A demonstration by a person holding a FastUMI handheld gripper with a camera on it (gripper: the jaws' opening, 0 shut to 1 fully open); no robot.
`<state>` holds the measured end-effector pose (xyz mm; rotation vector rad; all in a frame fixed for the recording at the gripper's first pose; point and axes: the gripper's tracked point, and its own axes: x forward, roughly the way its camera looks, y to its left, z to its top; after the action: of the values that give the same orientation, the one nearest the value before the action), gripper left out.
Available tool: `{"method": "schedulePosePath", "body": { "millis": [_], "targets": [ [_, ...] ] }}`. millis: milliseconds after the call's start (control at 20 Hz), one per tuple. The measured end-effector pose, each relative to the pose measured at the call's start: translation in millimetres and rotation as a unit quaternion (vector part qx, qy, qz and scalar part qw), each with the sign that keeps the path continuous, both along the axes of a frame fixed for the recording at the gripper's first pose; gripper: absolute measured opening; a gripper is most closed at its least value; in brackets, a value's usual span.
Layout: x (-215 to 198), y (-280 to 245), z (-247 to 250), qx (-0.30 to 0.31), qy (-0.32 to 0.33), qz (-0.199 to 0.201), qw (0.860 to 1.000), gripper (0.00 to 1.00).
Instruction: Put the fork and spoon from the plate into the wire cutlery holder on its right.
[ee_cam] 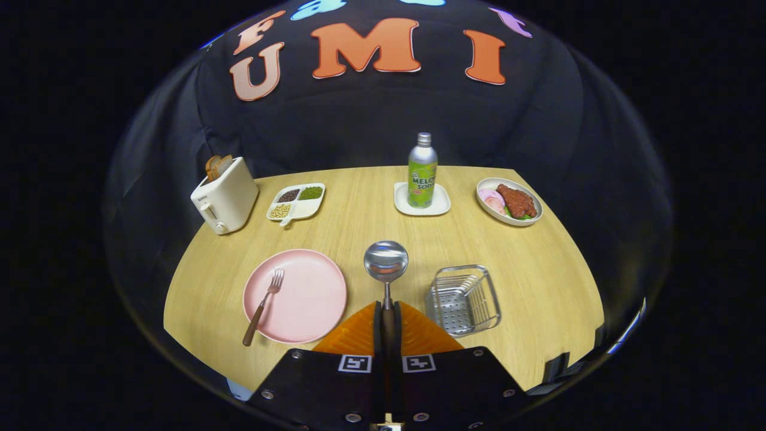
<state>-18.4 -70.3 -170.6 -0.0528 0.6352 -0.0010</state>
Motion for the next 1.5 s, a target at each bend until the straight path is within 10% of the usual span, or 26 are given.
{"method": "schedulePosePath", "body": {
  "millis": [1500],
  "targets": [
    [6.7, -78.4, -46.6, -0.06, 0.323, 0.072, 0.942, 0.07]
  ]
}}
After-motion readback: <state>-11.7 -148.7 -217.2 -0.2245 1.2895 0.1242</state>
